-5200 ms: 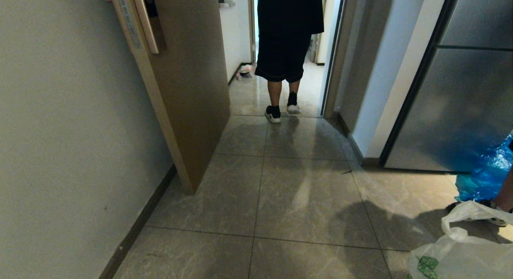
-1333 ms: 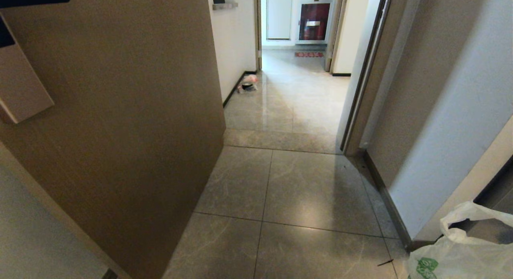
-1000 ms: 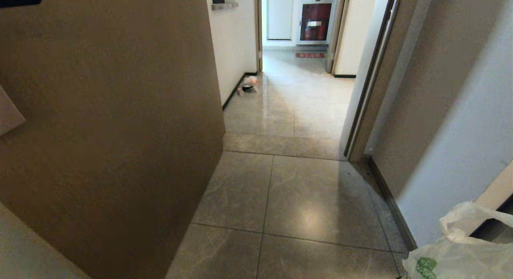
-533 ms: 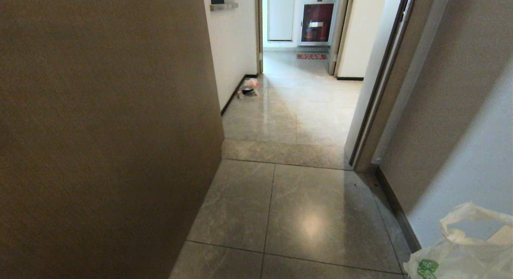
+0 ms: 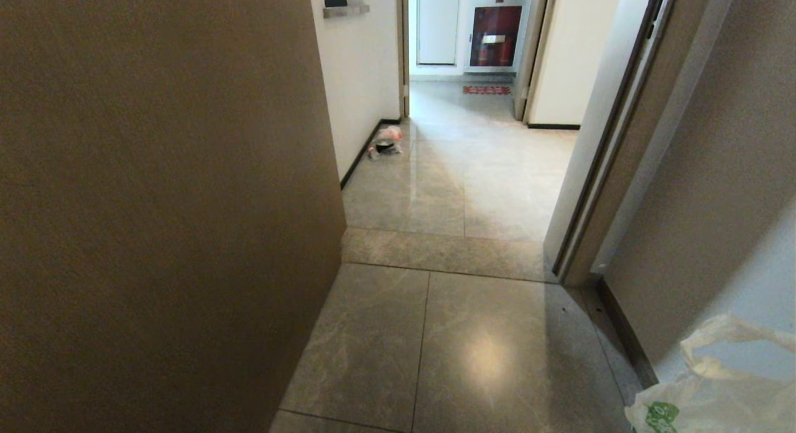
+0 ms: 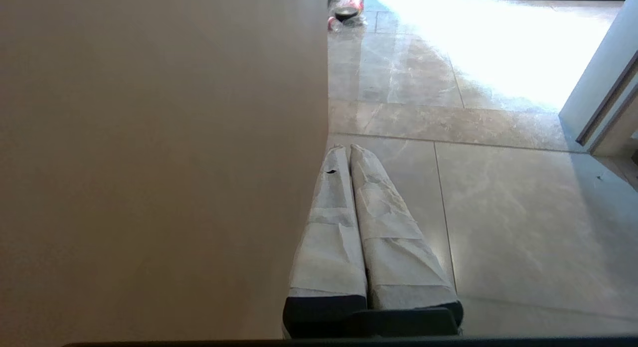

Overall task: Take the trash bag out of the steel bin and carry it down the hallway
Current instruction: Put the trash bag at the door

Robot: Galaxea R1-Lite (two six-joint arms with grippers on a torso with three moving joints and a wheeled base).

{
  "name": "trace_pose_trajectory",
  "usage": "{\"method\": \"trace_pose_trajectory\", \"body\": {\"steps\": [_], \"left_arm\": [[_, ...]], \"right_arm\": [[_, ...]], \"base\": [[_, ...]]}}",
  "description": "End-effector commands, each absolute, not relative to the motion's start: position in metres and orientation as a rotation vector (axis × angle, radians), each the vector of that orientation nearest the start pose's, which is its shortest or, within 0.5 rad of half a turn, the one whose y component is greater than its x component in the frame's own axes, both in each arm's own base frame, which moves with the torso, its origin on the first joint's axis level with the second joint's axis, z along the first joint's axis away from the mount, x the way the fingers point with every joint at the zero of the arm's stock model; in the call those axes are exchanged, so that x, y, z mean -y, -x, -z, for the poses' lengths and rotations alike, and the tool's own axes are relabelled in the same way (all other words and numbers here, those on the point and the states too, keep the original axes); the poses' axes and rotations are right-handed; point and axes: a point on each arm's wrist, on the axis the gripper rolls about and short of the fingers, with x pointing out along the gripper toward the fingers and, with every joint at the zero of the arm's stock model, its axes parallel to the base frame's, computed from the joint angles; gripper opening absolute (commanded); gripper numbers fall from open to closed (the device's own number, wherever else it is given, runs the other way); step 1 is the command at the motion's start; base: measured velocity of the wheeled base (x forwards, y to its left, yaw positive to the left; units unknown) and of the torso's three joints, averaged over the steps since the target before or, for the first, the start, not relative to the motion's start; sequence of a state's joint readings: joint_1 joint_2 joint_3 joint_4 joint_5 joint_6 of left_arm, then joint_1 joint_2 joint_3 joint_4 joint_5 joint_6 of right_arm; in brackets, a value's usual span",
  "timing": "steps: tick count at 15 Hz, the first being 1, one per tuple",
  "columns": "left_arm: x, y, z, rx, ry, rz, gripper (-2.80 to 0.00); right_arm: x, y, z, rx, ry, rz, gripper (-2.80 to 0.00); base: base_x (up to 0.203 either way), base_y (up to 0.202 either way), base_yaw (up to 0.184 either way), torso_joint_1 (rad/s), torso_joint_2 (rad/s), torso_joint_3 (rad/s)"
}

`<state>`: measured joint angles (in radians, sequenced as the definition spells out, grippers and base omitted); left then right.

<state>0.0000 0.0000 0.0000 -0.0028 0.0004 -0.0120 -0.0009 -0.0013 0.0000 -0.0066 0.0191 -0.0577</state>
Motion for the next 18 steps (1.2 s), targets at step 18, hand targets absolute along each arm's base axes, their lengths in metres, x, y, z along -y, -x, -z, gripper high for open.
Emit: {"method": "trace_pose_trajectory", "body": {"steps": [18], "left_arm": [[0.0000,0.0228,-0.0758,0.003,0.009,0.000,-2.80]], "right_arm": [[-0.0004,0.0228,-0.0759,0.005,0.055,-0.017,-2.80]], "base": [[0.125,0.000,0.001,0.002,0.00,0.002]]}}
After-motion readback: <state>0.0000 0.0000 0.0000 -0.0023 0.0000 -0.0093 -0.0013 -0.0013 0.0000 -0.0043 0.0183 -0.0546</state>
